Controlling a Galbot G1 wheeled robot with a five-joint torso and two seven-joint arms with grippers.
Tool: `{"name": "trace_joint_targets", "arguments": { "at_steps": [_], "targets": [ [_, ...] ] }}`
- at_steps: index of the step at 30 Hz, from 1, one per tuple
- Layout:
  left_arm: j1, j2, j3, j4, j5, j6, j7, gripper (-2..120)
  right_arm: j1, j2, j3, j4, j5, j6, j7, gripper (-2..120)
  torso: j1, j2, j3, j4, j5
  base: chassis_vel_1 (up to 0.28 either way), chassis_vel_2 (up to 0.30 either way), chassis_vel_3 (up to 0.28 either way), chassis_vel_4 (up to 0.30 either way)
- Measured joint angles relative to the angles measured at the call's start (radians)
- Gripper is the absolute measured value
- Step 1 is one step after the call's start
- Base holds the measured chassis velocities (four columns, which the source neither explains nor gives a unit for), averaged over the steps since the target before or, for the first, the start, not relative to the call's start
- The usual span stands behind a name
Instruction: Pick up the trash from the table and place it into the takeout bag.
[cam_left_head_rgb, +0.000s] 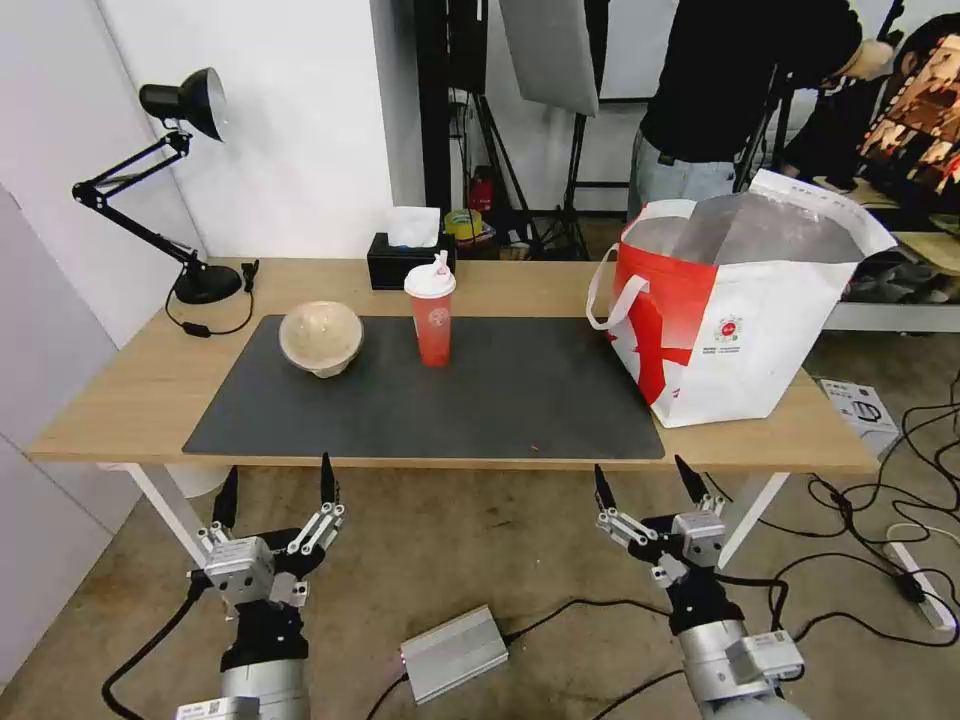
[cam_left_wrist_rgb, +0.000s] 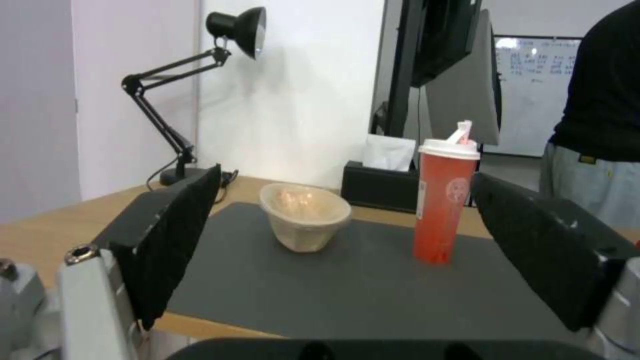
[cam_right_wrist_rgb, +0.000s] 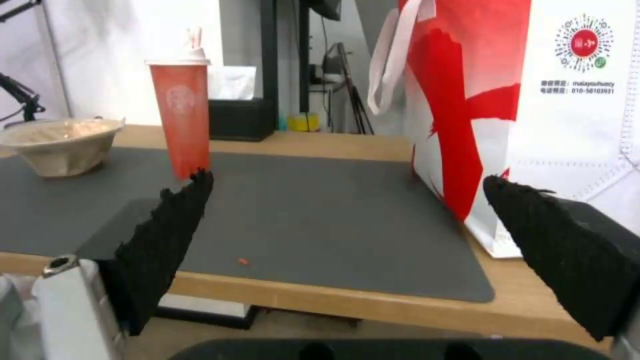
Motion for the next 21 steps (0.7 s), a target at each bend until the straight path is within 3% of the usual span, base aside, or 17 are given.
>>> {"name": "trace_joint_targets", "arguments": {
  "at_steps": [21],
  "targets": [
    [0.001,0.0,-0.011,0.0,-0.015,-0.002,-0.001,100,0.004,0.019,-0.004,-0.013,0.002,-0.006,0.02,100,0.0,0.0,0.0,0.0,0.0,0.0,0.0,0.0,0.0]
  ]
}}
